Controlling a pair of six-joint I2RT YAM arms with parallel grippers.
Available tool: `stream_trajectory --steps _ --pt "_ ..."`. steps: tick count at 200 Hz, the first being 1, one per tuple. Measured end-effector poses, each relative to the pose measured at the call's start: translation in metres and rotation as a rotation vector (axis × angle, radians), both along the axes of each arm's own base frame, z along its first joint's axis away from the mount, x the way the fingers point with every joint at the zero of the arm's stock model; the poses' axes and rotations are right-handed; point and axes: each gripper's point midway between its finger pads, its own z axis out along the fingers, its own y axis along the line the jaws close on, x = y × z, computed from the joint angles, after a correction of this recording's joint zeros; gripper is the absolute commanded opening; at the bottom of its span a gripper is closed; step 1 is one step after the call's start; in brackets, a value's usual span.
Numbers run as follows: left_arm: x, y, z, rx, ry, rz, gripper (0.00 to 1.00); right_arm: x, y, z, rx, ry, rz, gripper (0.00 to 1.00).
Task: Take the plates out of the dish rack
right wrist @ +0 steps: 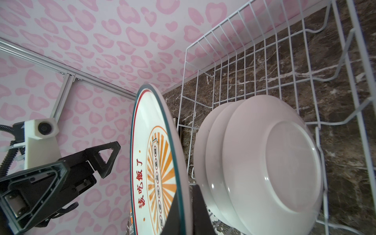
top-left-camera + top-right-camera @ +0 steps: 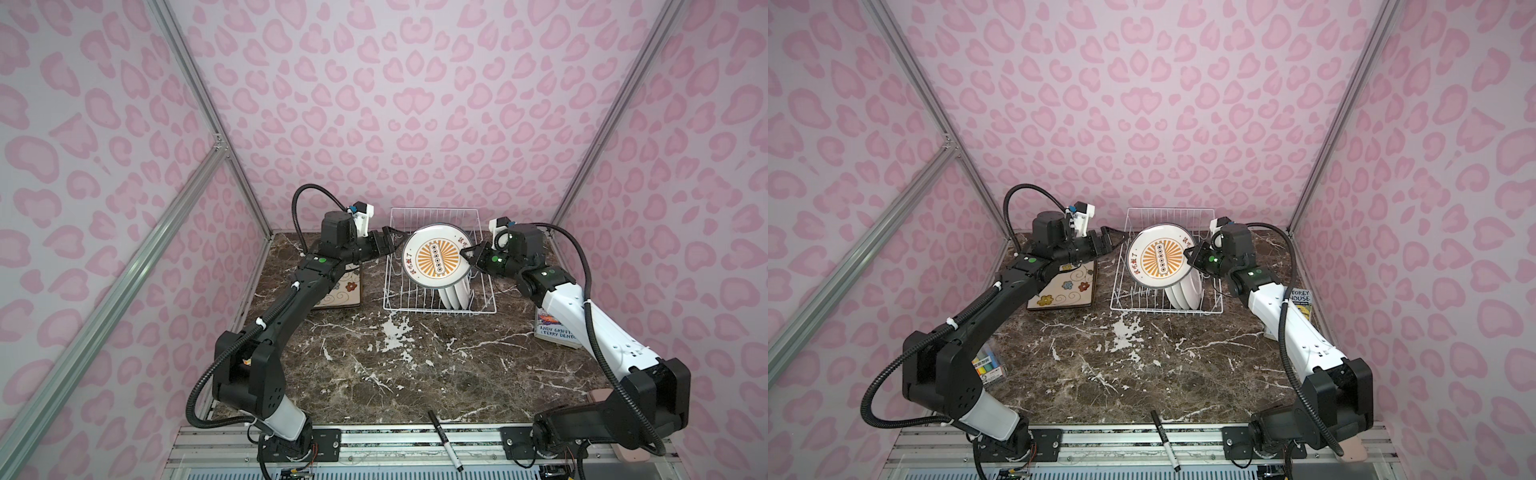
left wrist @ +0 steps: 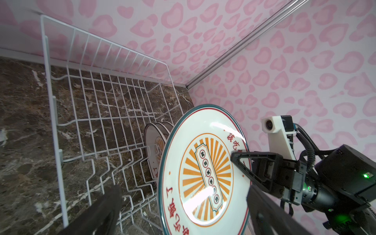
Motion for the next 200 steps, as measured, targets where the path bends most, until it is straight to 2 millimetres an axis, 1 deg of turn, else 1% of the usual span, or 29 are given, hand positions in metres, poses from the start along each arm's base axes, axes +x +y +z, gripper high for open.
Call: stream_trajectory --steps 12,25,47,61,102,136,149,170,184,200 --pt "0.0 -0.005 -0.007 -0.007 0.039 -0.031 0.96 0.0 0.002 0.0 -0.001 0.001 0.003 0.0" --pt "-0.002 -0.01 -0.019 -0.007 0.094 -0.062 0.92 0.0 0.003 -0.001 -0.001 0.003 0.008 0.0" --pt "-0.005 -0.014 -0.037 -0.007 0.17 -0.094 0.87 -0.001 0.005 -0.002 0.003 0.008 0.017 0.0" --pt "-0.008 -0.016 -0.044 -0.008 0.202 -0.111 0.82 -0.001 0.006 -0.002 0.004 0.008 0.019 0.0" --pt "-0.014 -0.023 -0.047 -0.024 0.224 -0.154 0.7 -0.001 0.006 -0.004 0.008 0.013 0.019 0.0" --pt "-0.018 -0.027 -0.05 -0.03 0.248 -0.183 0.62 0.0 0.007 -0.005 0.024 0.019 0.017 0.0" --pt "-0.019 -0.028 -0.054 -0.028 0.263 -0.19 0.56 0.003 0.008 -0.005 0.028 0.013 0.018 0.0" --pt "-0.02 -0.031 -0.056 -0.025 0.273 -0.201 0.49 0.003 0.009 -0.005 0.036 0.014 0.02 0.0" --pt "-0.022 -0.033 -0.057 -0.024 0.278 -0.207 0.42 0.003 0.01 -0.004 0.04 0.012 0.02 0.0" --pt "-0.022 -0.034 -0.057 -0.023 0.281 -0.209 0.38 0.003 0.01 -0.005 0.042 0.015 0.018 0.0"
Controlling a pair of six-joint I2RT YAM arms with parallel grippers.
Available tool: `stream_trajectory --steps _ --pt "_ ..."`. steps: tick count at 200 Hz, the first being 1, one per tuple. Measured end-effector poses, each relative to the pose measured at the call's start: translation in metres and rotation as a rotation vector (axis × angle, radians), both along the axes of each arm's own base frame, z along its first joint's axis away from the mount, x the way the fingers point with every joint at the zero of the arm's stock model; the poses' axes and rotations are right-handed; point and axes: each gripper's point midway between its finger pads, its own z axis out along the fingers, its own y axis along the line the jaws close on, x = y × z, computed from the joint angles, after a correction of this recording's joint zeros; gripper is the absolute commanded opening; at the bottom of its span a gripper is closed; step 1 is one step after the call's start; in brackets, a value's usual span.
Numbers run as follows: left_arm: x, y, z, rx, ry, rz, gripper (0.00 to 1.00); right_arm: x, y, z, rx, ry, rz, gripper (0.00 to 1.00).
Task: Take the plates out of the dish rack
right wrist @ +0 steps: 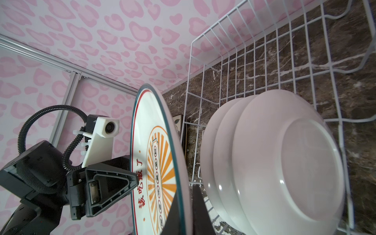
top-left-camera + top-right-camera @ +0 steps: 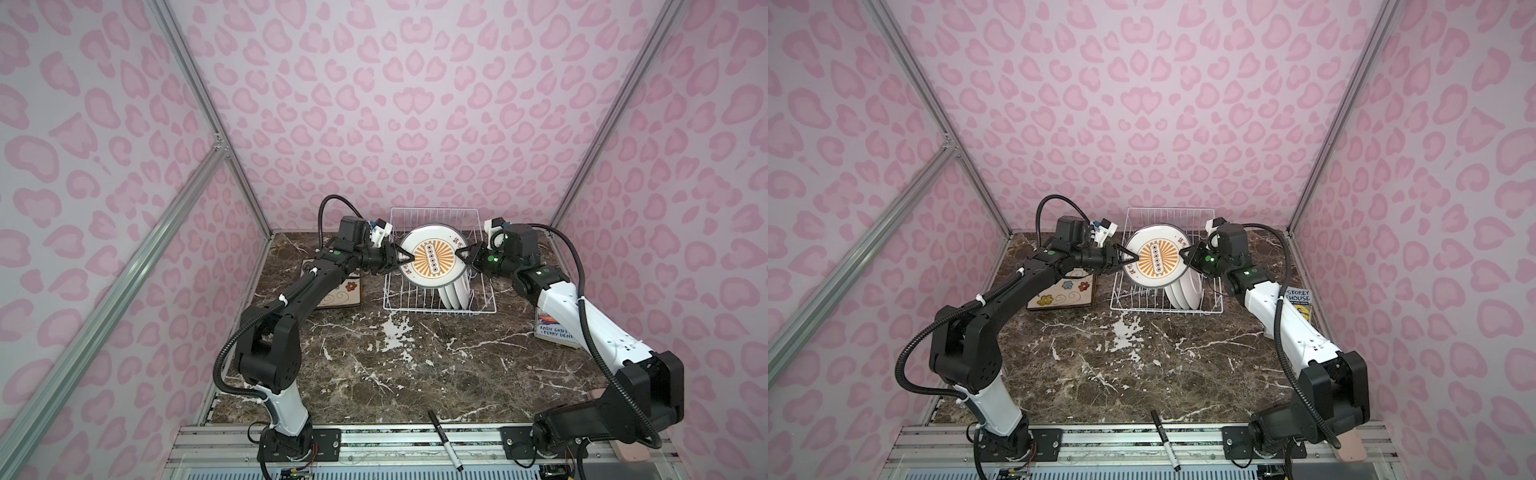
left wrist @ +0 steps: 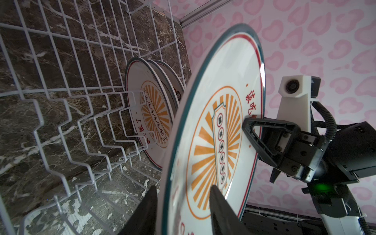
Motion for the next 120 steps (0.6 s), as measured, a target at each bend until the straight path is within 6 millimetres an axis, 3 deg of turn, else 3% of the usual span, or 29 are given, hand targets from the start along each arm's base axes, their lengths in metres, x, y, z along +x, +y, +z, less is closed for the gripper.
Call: stream_trajectory --steps 11,13,36,101,120 --pt "-0.0004 -0.0007 0.0 0.0 0.0 -0.002 0.38 -0.0001 0.0 -0.0004 0.0 0.001 0.0 0.0" --pt "-0.0004 -0.0007 0.0 0.0 0.0 -0.002 0.33 -0.0001 0.0 -0.0003 0.0 0.001 0.0 0.0" --pt "-0.0007 -0.0014 -0.0007 0.002 0.003 -0.003 0.24 -0.0004 0.0006 -0.0005 0.002 0.002 0.003 0.0" --pt "-0.0028 0.0008 -0.0005 -0.023 0.079 0.01 0.04 -0.0015 0.0008 -0.0058 0.009 0.02 0.009 0.0" --pt "-0.0029 0.0009 0.0 -0.028 0.09 0.013 0.04 -0.0014 0.0007 -0.0056 0.017 0.026 0.005 0.09"
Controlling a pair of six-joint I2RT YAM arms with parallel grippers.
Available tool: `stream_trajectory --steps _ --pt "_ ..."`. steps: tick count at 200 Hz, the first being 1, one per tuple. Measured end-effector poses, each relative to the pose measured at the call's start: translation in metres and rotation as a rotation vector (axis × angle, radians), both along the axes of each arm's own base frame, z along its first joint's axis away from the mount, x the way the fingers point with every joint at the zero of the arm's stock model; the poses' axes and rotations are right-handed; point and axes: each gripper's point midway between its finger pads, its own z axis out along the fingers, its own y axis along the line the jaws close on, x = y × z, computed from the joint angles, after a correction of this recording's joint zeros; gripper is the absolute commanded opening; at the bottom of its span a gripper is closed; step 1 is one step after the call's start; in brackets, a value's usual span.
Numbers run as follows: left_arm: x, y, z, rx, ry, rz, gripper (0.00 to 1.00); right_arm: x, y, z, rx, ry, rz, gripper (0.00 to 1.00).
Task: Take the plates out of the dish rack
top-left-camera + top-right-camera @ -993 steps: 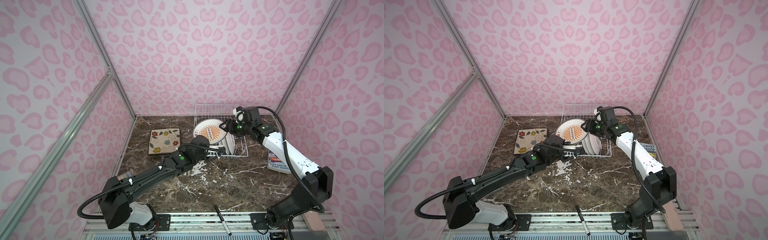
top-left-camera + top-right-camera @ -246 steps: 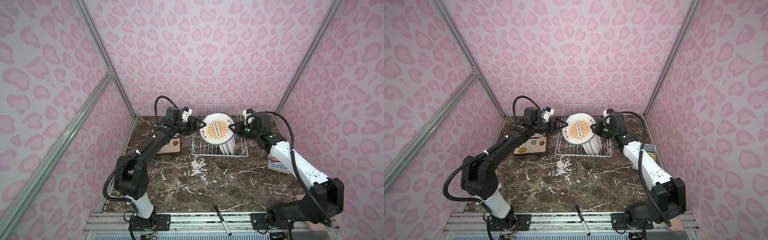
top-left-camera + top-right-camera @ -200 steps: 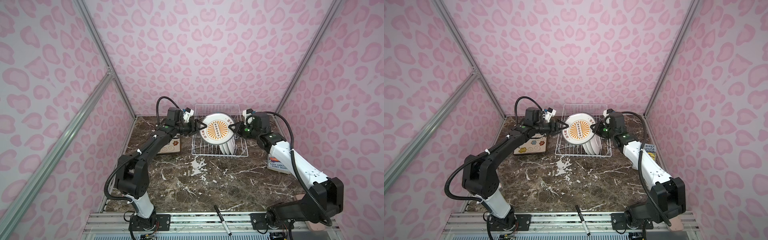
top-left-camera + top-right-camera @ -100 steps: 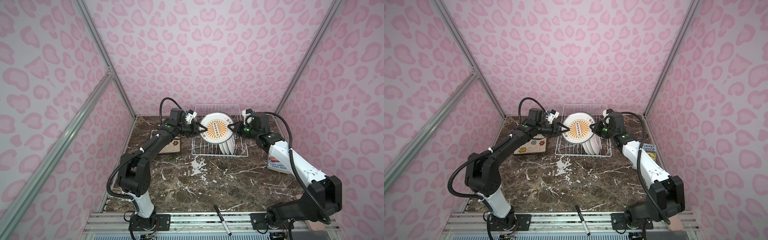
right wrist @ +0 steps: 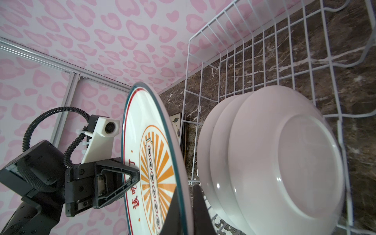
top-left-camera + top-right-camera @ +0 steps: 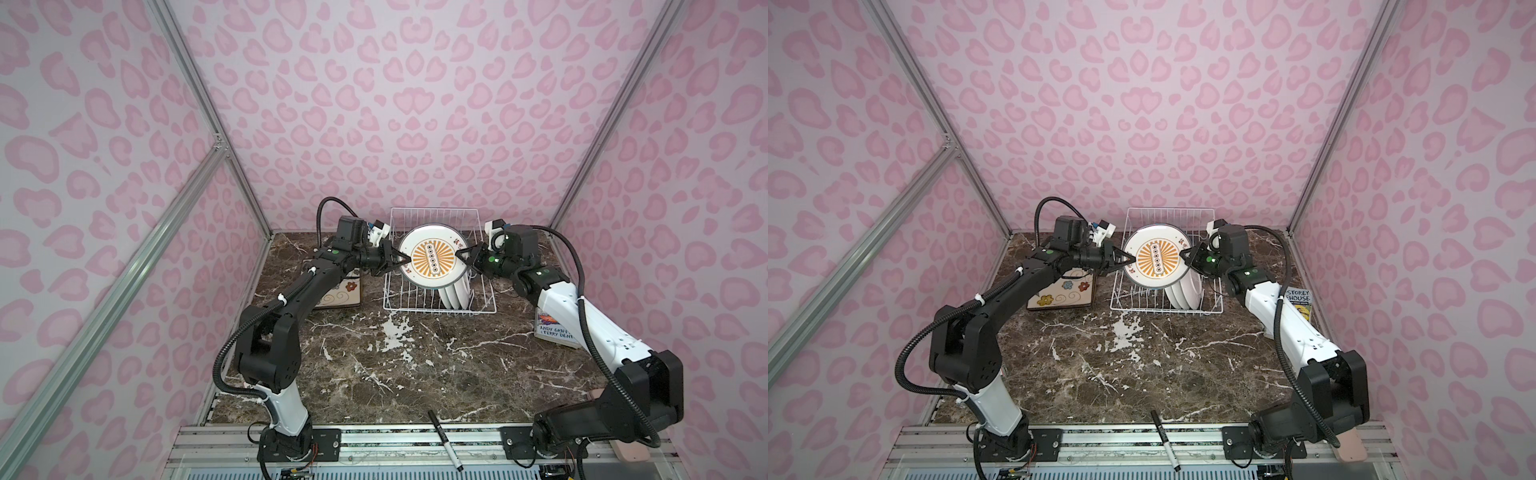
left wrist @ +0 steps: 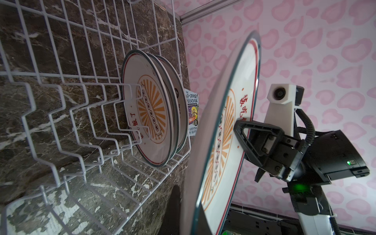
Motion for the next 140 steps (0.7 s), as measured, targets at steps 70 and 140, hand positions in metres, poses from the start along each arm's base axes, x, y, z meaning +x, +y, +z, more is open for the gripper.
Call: stream_trajectory --steps 70,140 --pt "0.003 -0.001 0.001 0.014 -0.054 -0.002 0.04 0.0 -0.003 -0.001 -0.015 -0.003 -0.008 0.5" --pt "0.008 0.013 0.006 0.052 -0.079 0.051 0.04 -0.006 -0.016 0.024 -0.085 -0.125 -0.028 0.79"
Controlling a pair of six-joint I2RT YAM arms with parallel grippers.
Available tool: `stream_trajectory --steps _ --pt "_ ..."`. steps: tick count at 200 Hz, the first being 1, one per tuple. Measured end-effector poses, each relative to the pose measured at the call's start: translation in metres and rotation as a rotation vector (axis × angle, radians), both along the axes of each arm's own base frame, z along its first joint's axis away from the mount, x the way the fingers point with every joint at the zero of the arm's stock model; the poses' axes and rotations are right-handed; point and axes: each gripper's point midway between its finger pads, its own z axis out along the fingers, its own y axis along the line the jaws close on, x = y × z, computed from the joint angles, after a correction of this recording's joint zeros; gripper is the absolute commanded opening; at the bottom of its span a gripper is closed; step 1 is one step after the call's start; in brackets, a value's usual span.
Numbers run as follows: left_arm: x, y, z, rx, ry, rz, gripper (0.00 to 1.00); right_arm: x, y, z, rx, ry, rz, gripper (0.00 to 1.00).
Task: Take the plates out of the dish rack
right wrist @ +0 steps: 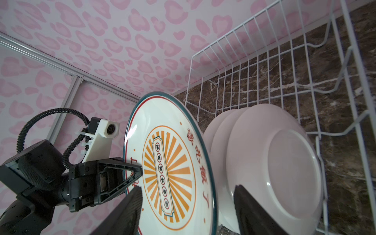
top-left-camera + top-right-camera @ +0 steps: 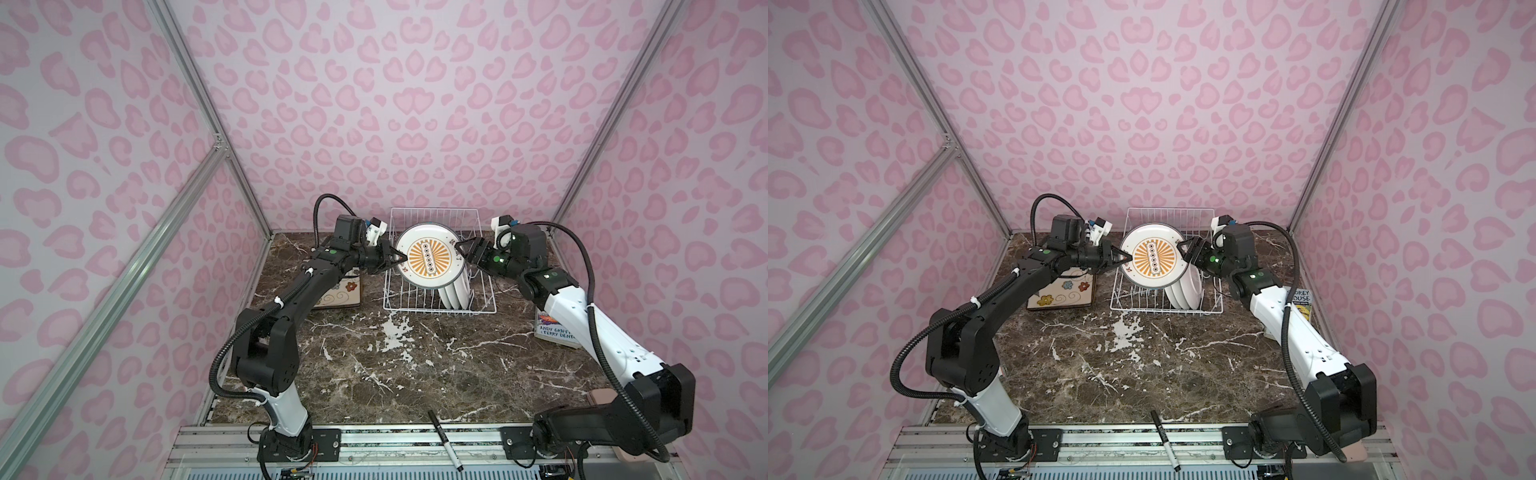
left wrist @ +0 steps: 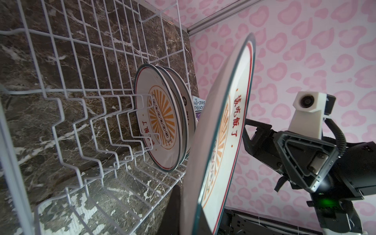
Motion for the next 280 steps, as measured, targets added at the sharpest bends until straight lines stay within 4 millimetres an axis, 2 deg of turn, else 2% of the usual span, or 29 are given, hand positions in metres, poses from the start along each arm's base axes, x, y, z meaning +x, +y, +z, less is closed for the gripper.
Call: stream_trajectory --steps 30,46,79,103,151,180,242,280 --pt "-0.005 0.008 0.01 0.021 -0.022 0.02 0.04 -0.006 -0.012 0.007 -0.085 -0.053 -0.024 0.87" --pt "-0.009 0.012 0.016 0.035 -0.044 0.024 0.04 -0.01 -0.018 0.01 -0.13 -0.073 -0.031 0.98" --pt "-0.022 0.022 0.025 0.057 -0.06 0.045 0.04 -0.019 -0.025 0.015 -0.215 -0.112 -0.034 0.99" --pt "-0.033 0.032 0.024 0.08 -0.054 0.057 0.04 -0.031 -0.024 0.017 -0.258 -0.152 -0.006 0.98" --pt "-0.069 0.053 0.005 0.144 -0.001 0.087 0.04 -0.057 -0.022 0.025 -0.366 -0.274 0.057 0.99" --pt "-0.091 0.064 -0.007 0.175 0.034 0.102 0.04 -0.07 -0.013 0.031 -0.437 -0.348 0.119 0.99" --pt "-0.139 0.087 -0.038 0.246 0.106 0.121 0.04 -0.105 0.019 0.007 -0.606 -0.415 0.337 0.99" --pt "-0.167 0.102 -0.056 0.283 0.131 0.145 0.04 -0.123 0.031 -0.005 -0.671 -0.46 0.436 0.99"
